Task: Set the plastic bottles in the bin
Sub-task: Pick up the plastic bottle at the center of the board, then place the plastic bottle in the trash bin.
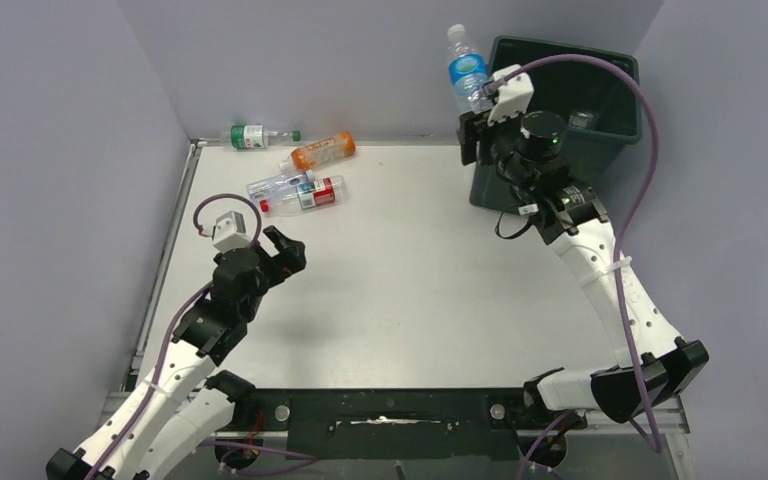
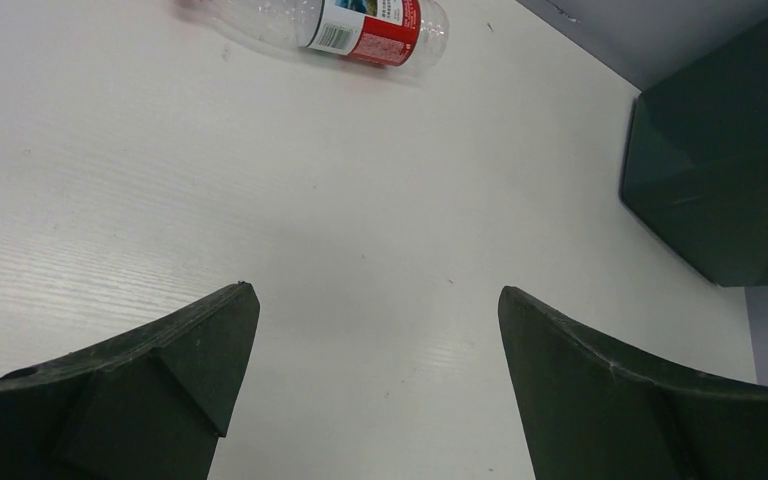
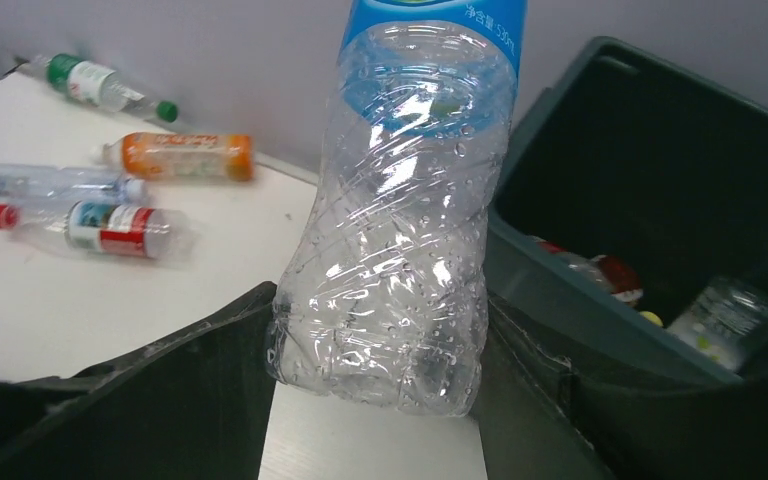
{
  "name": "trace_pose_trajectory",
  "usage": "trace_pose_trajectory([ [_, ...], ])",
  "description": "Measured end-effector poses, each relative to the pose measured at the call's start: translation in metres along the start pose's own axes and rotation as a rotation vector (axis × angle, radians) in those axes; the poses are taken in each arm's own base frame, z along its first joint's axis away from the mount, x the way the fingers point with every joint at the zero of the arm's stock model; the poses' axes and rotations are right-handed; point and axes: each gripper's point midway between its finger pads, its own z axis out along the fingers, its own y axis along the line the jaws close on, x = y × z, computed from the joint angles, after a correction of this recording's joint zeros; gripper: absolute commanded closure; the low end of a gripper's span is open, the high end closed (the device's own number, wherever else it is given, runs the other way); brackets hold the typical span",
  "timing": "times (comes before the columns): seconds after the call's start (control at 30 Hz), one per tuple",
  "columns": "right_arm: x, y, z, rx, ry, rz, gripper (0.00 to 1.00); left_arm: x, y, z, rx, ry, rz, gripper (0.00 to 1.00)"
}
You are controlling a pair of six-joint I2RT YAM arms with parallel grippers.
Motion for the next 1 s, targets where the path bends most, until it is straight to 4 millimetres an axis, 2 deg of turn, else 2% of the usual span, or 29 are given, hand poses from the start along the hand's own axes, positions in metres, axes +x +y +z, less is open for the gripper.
trace_pose_trajectory([
  [0.23,-0.018,-0.101,0.005,0.198,-0.053,0.077,0.38,0.007,-0.003,0.006,0.008,0.028,0.006,0.08],
  [0.37,-0.027,-0.142,0.017,0.250,-0.088,0.118,0.37,0.011,-0.004,0.008,0.010,0.042,0.011,0.08],
  [0.47,-0.020,-0.161,0.029,0.253,-0.082,0.147,0.37,0.013,-0.003,0.010,0.008,0.051,0.020,0.08],
  [0.57,-0.006,-0.176,0.045,0.247,-0.063,0.179,0.34,0.013,-0.003,0.010,0.009,0.054,0.028,0.08],
  [0.77,0.030,-0.189,0.071,0.217,0.003,0.236,0.31,0.014,-0.003,0.011,0.006,0.057,0.036,0.08],
  [0.9,0.032,-0.197,0.079,0.202,0.007,0.254,0.27,0.010,-0.008,0.013,0.008,0.056,0.036,0.08],
  [1.0,0.022,-0.201,0.083,0.188,-0.009,0.254,0.24,0.005,-0.013,0.013,0.016,0.049,0.033,0.08],
])
